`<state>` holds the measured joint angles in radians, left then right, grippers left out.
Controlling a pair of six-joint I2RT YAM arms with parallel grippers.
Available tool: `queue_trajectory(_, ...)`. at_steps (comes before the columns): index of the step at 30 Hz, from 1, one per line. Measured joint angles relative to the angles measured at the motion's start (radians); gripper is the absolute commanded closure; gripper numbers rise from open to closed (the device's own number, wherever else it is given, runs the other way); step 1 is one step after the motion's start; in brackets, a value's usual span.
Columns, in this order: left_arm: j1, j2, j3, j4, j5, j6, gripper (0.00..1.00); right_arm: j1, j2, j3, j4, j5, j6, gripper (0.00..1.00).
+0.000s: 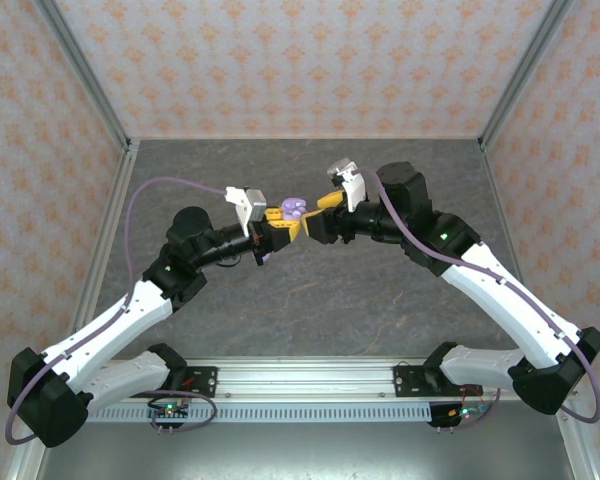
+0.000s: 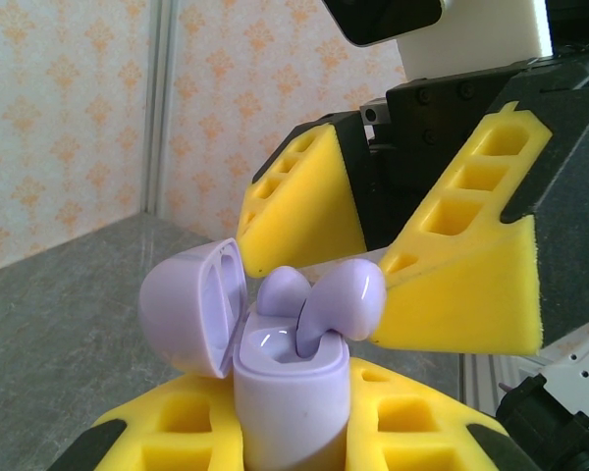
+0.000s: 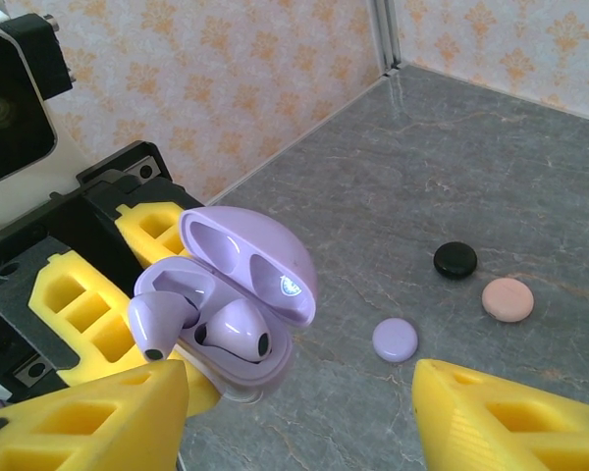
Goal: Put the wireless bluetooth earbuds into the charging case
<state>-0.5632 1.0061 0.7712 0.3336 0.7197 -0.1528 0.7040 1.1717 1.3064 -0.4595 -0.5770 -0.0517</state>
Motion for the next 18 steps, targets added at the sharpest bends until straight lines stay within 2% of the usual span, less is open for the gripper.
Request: queue_trajectory(18,0.0,0.011,0.0,-0.005,-0.006,0.0,0.98,-0.001,0.037,0.015,0.003,-0.023,0.008,0.38)
